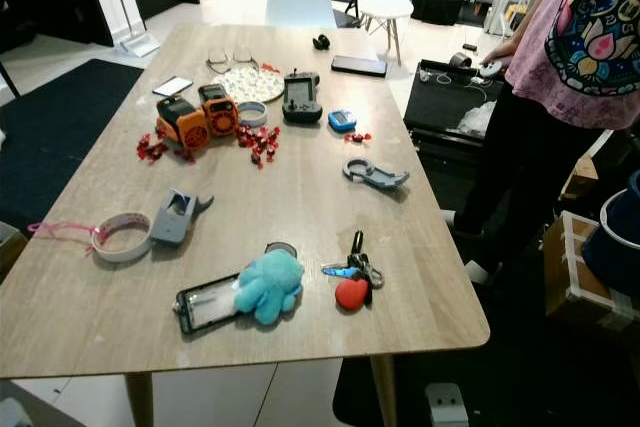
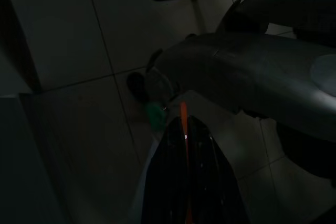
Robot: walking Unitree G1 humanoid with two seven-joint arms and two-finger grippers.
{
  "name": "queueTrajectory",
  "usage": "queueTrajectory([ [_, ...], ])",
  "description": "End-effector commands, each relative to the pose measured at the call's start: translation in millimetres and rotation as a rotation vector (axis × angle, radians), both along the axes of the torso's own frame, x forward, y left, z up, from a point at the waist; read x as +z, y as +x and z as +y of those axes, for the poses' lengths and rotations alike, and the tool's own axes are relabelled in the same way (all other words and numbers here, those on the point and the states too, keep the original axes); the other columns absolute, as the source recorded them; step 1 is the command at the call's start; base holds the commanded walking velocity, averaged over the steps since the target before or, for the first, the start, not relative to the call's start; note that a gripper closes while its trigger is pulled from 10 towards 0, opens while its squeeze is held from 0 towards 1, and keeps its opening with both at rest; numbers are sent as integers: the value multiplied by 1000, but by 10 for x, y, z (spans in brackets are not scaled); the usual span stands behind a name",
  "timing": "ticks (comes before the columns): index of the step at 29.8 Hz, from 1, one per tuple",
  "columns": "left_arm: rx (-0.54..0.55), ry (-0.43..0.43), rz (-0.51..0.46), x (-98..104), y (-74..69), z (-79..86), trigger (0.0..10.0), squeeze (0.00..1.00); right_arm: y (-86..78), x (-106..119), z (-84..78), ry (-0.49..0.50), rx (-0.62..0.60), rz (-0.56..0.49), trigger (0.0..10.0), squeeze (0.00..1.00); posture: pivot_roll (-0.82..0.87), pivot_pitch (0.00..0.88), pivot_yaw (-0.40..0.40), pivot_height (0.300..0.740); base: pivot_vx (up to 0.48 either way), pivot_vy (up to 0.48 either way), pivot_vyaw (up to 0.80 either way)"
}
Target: Hang keys on a hook
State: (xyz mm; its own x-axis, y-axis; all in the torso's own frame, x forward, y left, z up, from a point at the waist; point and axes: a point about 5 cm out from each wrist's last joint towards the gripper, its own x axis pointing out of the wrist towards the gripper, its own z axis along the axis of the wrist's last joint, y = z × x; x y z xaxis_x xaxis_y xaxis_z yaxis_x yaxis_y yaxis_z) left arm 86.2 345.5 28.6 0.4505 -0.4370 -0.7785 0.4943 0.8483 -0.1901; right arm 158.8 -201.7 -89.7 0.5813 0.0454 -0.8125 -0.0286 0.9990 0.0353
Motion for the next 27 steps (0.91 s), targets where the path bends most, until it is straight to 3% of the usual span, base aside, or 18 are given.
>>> queueTrajectory([
  [1,32,54,3,-148,-61,-33,0,0,-30,-11,-19,-5,-3,14,10000,0,65,64,-35,740,0,0,0],
  [2,89,153,-39,-268,-38,-27,0,0,-30,-12,-11,-4,-2,14,10000,0,66,63,-36,740,0,0,0],
  [3,89,153,-39,-268,-38,-27,0,0,-30,-12,-11,-4,-2,14,10000,0,66,63,-36,740,0,0,0],
  [5,176,266,-101,-491,-20,-131,0,0,-30,-15,7,0,2,15,10000,0,67,61,-37,740,0,0,0],
  [7,201,290,-110,-558,-20,-179,0,0,-30,-16,13,1,5,15,10000,0,67,63,-38,740,0,0,0],
  [9,319,274,-143,-705,0,-345,0,0,-32,-18,18,1,8,18,10000,0,69,60,-44,740,0,0,0],
  [10,319,274,-143,-705,0,-345,0,0,-32,-18,18,1,8,18,10000,0,69,60,-44,740,0,0,0],
  [11,452,230,-166,-799,27,-469,0,0,-34,-20,19,1,9,19,10000,0,69,59,-46,740,0,0,0],
  [17,629,148,-209,-875,111,-622,0,0,-33,-20,24,5,15,21,10000,0,72,59,-50,740,0,0,0],
  [21,648,115,-219,-899,155,-704,0,0,-31,-19,34,14,16,16,10000,0,70,60,-48,740,0,0,0],
  [22,638,91,-235,-922,214,-805,4235,0,-29,-19,53,24,20,12,10000,0,71,61,-49,740,0,0,0],
  [23,638,91,-235,-922,214,-805,4235,0,-29,-19,53,24,20,12,10000,0,71,61,-49,740,0,0,0],
  [24,621,87,-248,-940,289,-897,10000,0,-31,-22,74,32,19,10,10000,0,67,64,-46,740,0,0,0],
  [27,583,99,-261,-967,398,-1018,10000,0,-43,-31,88,31,7,18,10000,0,65,63,-42,740,0,0,0],
])
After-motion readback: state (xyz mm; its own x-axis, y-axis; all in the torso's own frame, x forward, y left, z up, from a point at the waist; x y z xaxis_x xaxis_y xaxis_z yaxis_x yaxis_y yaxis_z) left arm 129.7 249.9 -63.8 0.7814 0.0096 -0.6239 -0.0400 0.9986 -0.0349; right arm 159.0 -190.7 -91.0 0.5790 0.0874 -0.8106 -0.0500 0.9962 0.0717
